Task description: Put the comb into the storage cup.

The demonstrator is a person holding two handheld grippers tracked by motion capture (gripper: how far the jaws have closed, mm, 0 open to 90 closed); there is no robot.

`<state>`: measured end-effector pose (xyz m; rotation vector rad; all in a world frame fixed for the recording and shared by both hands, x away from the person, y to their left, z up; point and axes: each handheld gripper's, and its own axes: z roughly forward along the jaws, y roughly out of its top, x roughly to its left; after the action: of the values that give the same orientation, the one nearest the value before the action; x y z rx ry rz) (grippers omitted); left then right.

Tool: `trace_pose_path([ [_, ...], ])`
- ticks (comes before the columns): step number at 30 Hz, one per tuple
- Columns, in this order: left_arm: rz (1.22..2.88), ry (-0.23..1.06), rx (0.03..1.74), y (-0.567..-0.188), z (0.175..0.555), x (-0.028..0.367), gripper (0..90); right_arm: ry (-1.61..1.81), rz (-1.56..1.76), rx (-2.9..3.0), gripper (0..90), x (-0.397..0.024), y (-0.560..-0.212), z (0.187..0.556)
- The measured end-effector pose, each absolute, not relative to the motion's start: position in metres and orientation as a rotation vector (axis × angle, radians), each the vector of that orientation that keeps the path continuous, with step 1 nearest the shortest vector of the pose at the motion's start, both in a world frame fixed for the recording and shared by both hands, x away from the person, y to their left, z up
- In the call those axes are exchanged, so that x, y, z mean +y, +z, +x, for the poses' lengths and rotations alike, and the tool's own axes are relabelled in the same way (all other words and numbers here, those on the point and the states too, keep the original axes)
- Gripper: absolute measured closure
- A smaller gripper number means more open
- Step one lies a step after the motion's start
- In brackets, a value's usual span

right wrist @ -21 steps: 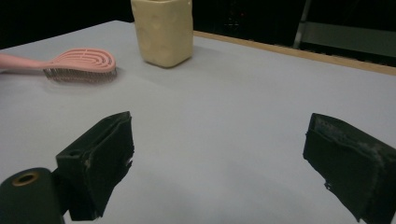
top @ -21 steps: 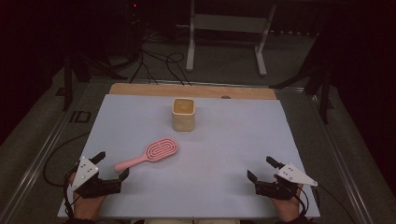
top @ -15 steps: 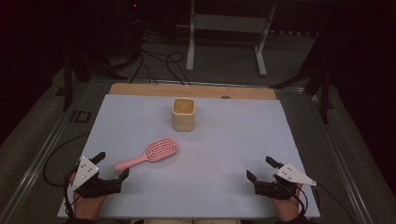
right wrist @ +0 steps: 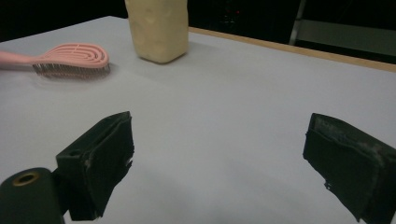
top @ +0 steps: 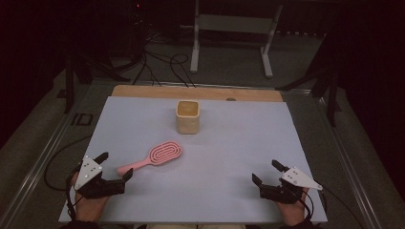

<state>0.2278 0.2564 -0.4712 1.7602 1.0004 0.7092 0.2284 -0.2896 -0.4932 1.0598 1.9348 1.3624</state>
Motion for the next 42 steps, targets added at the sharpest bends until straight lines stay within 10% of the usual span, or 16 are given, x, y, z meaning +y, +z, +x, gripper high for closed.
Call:
trace_pose_path([
  [42,1.863,0.698,0.945,-0.432,0.261,0.245,0.0,1.354,1.067,1.945,8.4,-0.287,-0.495,0.229],
])
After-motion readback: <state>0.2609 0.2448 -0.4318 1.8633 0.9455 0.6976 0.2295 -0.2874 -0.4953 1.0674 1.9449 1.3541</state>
